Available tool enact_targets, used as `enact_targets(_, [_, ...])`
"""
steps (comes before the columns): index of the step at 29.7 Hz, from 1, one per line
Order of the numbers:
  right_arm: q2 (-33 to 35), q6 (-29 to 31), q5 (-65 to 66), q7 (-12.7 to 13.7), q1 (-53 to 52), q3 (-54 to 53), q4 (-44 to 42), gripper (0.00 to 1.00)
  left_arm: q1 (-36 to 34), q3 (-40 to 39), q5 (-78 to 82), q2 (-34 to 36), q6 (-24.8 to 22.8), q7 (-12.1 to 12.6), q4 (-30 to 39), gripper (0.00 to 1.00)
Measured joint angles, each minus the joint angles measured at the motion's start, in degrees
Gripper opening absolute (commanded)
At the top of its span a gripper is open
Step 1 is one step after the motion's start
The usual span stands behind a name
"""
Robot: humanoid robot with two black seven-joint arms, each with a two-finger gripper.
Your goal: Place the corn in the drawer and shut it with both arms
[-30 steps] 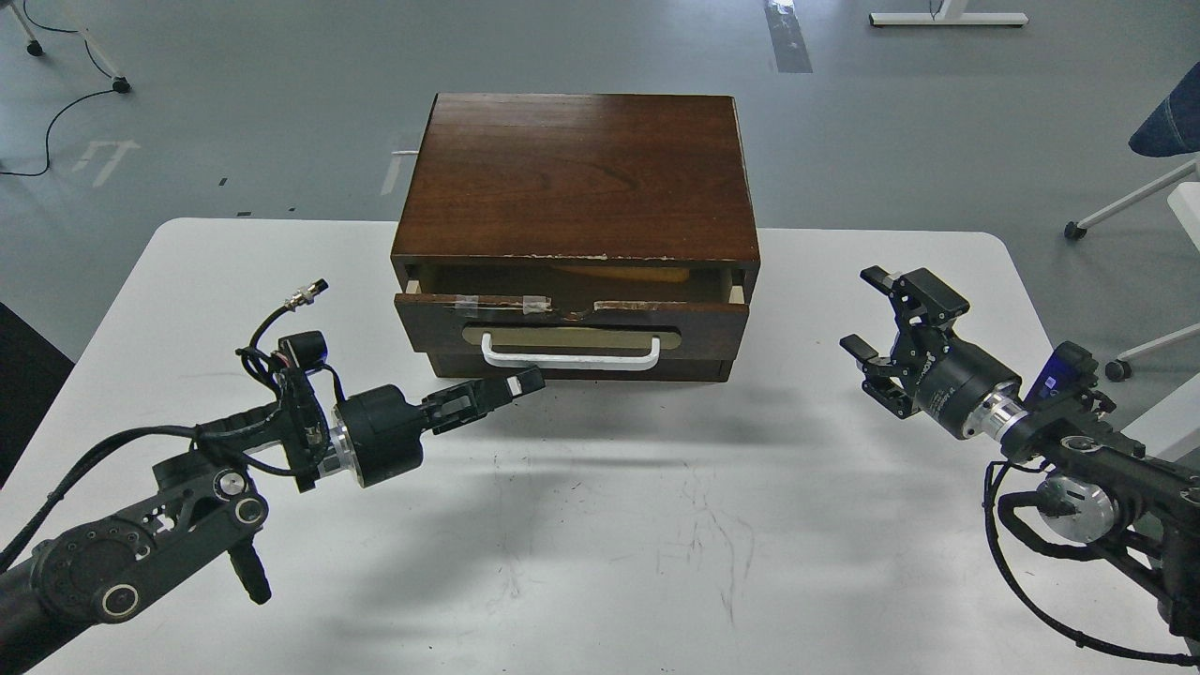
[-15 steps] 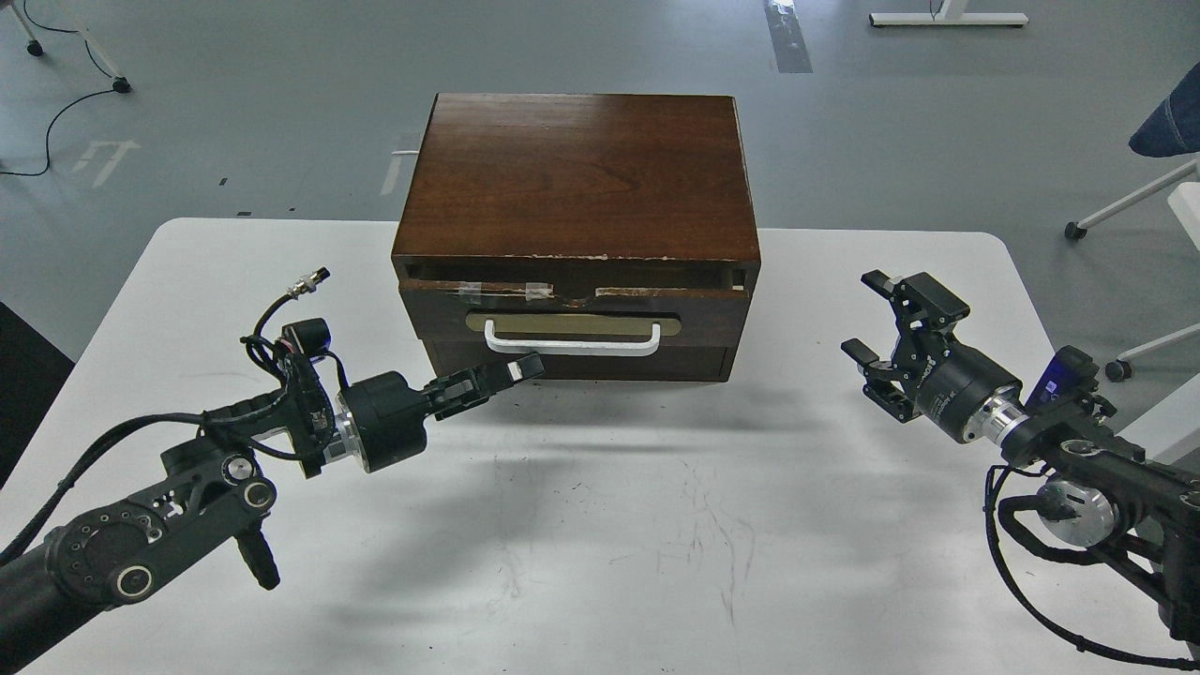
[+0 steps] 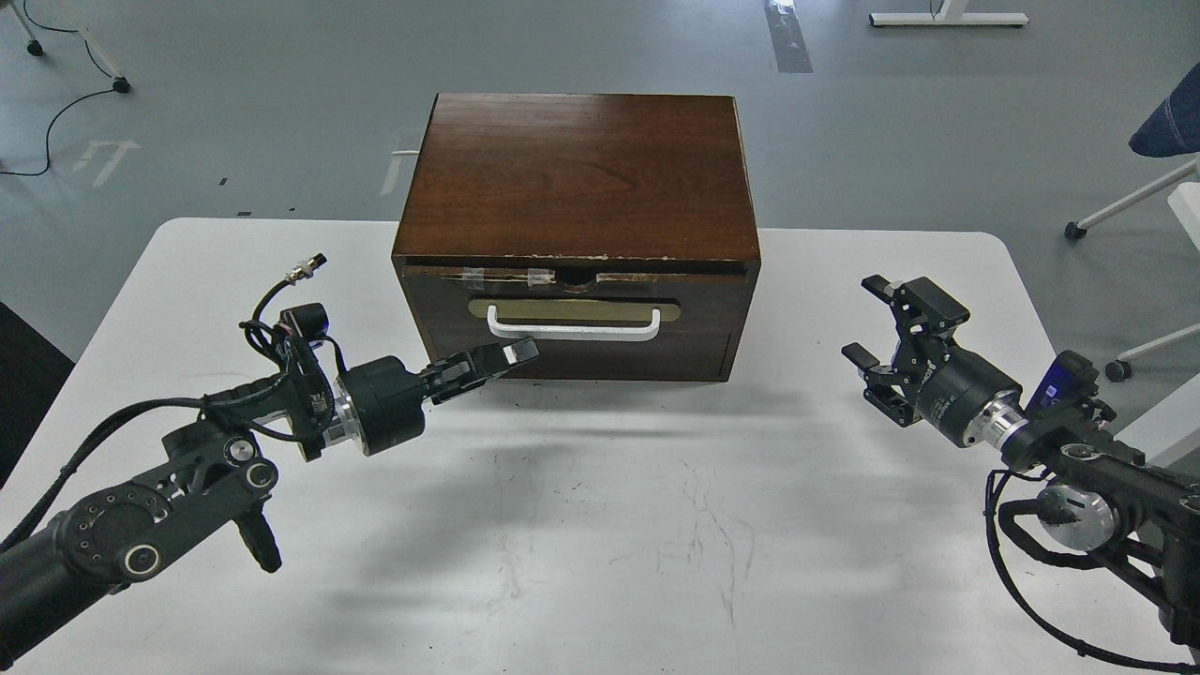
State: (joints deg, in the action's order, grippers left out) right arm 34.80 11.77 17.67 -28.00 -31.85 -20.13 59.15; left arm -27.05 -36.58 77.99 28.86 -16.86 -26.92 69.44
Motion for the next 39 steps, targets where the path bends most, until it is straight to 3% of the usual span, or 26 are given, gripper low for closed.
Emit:
enact_targets(25, [0.0, 0.0, 0.0, 0.0, 0.0, -0.1, 0.0, 0.96, -2.2, 0.1, -1.9, 0.1, -2.8, -0.3, -2.2, 0.01])
enact_targets(27, [0.0, 0.0, 0.0, 0.0, 0.0, -0.1, 0.0, 0.96, -2.2, 0.1, -2.2, 0.5, -5.0, -0.8, -1.2, 0.16])
enact_targets(29, [0.0, 0.0, 0.0, 0.0, 0.0, -0.1, 0.0, 0.96, -1.5, 0.1, -2.2, 1.2, -7.6, -0.9, -0.1, 0.71])
enact_targets(30, [0.0, 0.0, 0.0, 0.0, 0.0, -0.1, 0.0, 0.96, -1.1, 0.1, -2.3, 1.7, -8.8, -1.0, 0.8, 0.89])
enact_targets(31, [0.0, 0.0, 0.0, 0.0, 0.0, -0.1, 0.0, 0.96, -0.4, 0.1, -2.8, 2.6, -9.8, -1.1, 2.0, 0.99])
enact_targets(39, [0.0, 0.0, 0.0, 0.0, 0.0, -1.3, 0.0, 1.00, 4.7, -1.0, -17.7, 9.9, -11.1, -1.1, 12.9, 1.00])
